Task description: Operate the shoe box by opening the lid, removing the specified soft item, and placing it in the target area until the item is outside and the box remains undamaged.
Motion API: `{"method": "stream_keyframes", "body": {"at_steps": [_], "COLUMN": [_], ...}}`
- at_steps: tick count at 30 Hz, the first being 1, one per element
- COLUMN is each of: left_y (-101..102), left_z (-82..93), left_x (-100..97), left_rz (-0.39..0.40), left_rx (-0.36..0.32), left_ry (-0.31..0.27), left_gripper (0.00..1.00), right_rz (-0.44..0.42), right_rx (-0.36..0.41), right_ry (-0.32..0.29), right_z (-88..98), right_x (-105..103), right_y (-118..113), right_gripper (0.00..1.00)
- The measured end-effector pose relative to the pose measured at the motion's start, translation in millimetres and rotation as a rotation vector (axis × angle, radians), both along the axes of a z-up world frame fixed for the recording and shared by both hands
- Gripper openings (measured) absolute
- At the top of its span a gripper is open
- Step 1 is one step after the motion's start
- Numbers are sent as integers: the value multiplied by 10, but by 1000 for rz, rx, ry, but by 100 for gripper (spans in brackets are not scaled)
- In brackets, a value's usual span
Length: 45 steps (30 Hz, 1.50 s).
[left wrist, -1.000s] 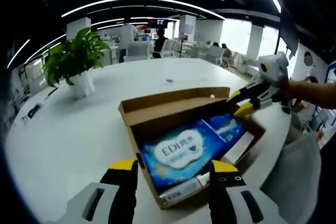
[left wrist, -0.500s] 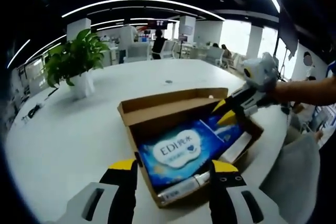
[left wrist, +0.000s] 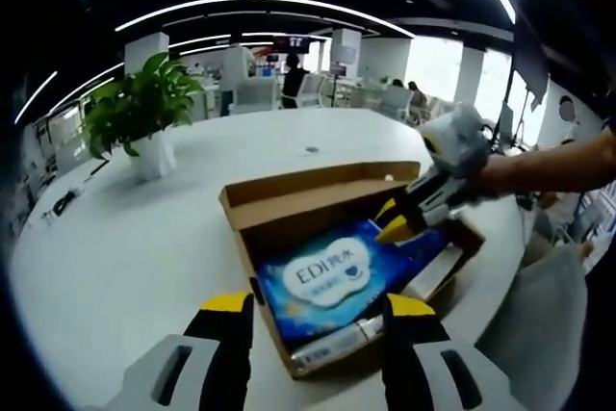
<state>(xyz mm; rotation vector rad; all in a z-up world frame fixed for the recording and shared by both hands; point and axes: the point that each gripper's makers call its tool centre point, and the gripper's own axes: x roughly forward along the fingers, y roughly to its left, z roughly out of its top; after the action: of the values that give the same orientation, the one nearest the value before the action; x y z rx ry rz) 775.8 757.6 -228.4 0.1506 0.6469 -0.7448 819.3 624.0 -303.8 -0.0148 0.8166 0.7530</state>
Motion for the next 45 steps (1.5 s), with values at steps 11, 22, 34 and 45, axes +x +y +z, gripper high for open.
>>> {"method": "stream_keyframes", "body": {"at_steps": [11,22,34,45], "left_y": [36,37,-31,-227], "left_z": [-7,-10,-2,-35], "left_x": [-9,-13,-3,12], "left_rz": [5,4,-7,-30], "left_rx": [2,5,6,16], "left_ry": [1,1,-1,21], "left_gripper": [53,51,49,42], "right_rz": [-46,-112,-154,-180], "right_rx": [-29,-10,-3,-27], "right_ry": [29,19,-16,-34], "right_z": [-98,43,190,294], "right_x": [20,48,59,-14], "right_y": [66,44,-75,-331], "right_gripper": [5,0,0,0]}}
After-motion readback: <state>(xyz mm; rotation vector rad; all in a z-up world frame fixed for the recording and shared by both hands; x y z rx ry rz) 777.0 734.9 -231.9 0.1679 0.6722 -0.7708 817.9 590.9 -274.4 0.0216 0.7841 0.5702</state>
